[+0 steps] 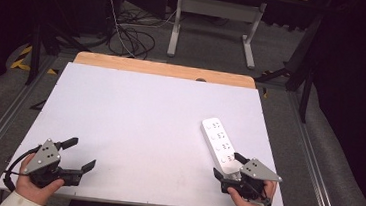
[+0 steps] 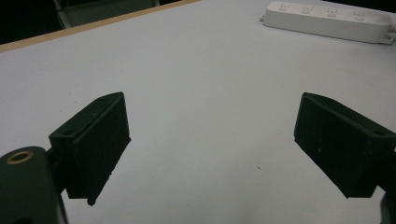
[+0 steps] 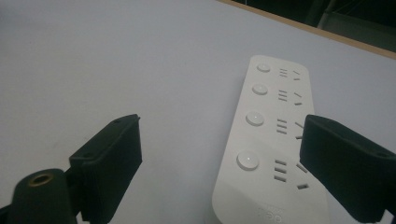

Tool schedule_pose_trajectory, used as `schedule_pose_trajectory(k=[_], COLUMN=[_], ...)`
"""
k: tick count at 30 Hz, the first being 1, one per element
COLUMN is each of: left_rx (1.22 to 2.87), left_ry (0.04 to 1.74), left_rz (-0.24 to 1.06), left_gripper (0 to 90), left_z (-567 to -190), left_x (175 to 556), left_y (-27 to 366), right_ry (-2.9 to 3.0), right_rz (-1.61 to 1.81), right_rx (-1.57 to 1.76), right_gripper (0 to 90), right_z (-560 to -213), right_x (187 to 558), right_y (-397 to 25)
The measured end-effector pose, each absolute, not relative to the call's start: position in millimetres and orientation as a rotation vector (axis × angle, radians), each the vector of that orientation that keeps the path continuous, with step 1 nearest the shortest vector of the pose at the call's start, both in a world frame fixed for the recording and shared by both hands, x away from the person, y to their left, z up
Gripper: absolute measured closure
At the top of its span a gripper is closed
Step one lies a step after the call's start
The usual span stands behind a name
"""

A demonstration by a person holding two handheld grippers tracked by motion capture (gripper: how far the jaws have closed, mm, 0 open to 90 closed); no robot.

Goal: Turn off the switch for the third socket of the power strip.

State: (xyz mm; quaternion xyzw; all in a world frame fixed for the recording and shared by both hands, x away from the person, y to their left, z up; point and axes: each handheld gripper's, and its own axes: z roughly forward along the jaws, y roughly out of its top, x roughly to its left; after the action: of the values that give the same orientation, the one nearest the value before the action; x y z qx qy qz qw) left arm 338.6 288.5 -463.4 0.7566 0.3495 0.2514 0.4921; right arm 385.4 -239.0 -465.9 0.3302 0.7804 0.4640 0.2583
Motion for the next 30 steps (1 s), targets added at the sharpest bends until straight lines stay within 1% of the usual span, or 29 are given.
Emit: schedule_pose_trajectory(k=[26, 30], left_rx=[1.848, 1.850], left_ry=[0.845, 0.844], left_rz=[0.611, 0.613], left_gripper=[11.7, 11.8], left_z=[-464, -464], left_x=[339, 339], left_y=[288, 288], right_ry=[2.123, 2.131], right_rz=[1.259, 1.254], right_rx=[0.867, 0.856], right_gripper=[14.4, 15.3], right_z=[-459, -452], right_x=[383, 383], right_y=[-235, -232])
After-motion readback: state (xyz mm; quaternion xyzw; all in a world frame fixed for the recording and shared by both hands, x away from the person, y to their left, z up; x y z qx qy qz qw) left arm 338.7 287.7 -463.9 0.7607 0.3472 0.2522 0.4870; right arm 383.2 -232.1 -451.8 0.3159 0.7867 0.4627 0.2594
